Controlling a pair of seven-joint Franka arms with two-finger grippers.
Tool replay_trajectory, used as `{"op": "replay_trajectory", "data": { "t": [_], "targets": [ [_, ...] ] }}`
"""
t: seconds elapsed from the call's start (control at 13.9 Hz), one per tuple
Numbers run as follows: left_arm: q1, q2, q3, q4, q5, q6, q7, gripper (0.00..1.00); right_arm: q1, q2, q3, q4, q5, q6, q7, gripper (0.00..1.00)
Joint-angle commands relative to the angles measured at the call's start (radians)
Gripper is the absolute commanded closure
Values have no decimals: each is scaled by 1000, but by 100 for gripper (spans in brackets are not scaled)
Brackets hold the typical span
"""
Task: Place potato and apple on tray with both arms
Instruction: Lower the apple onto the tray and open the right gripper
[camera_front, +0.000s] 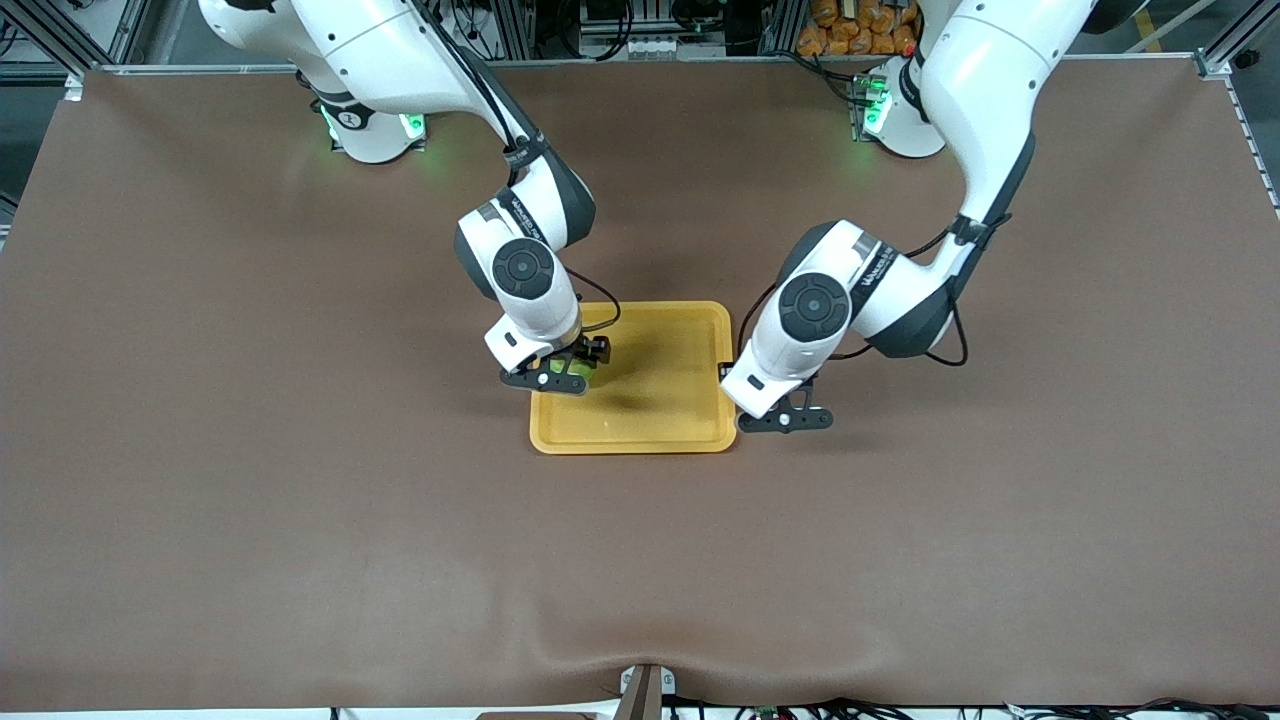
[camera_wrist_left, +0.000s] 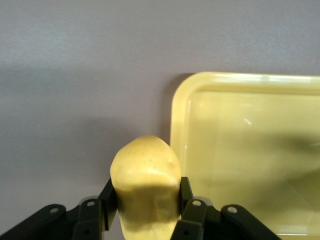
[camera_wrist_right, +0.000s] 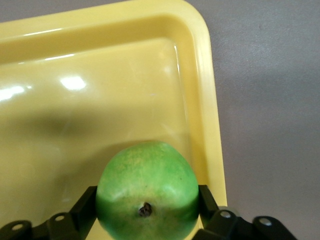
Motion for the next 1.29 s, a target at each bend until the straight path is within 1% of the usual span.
{"op": "replay_trajectory", "data": {
  "t": [0.0, 0.14, 0.29, 0.5, 0.65, 0.72, 0.86, 0.93, 1.08, 1.22],
  "targets": [
    [-41, 51, 6, 63, 25, -17, -40, 100, 12, -2, -4, 6, 8, -6, -11, 0],
    [-58, 71, 8, 83, 25, -12, -46, 100, 4, -19, -4, 6, 8, -38, -7, 0],
    [-70, 88, 9, 89, 23, -5, -47, 100, -13, -57, -7, 6, 8, -86, -7, 0],
    [-96, 113, 11, 96, 25, 20, -93, 100, -83, -131, -7, 5, 8, -164, -19, 0],
    [-110, 125, 26, 99, 25, 26, -97, 100, -129, -174, -7, 2, 8, -199, -25, 0],
    [-121, 131, 29, 98, 25, 35, -97, 100, -149, -189, -8, 0, 8, -212, -43, 0],
    [-134, 140, 43, 98, 26, 43, -97, 100, -214, -232, -7, -38, 8, -216, -137, 0],
    [-139, 146, 48, 99, 26, 47, -97, 98, -250, -254, -7, -58, 8, -215, -190, 0],
    [-167, 163, 66, 110, 25, 49, -97, 85, -319, -290, -8, -84, 8, -218, -276, 0],
    [-180, 165, 83, 113, 25, 49, -97, 49, -390, -339, -8, -123, 8, -218, -358, 0]
  ]
}}
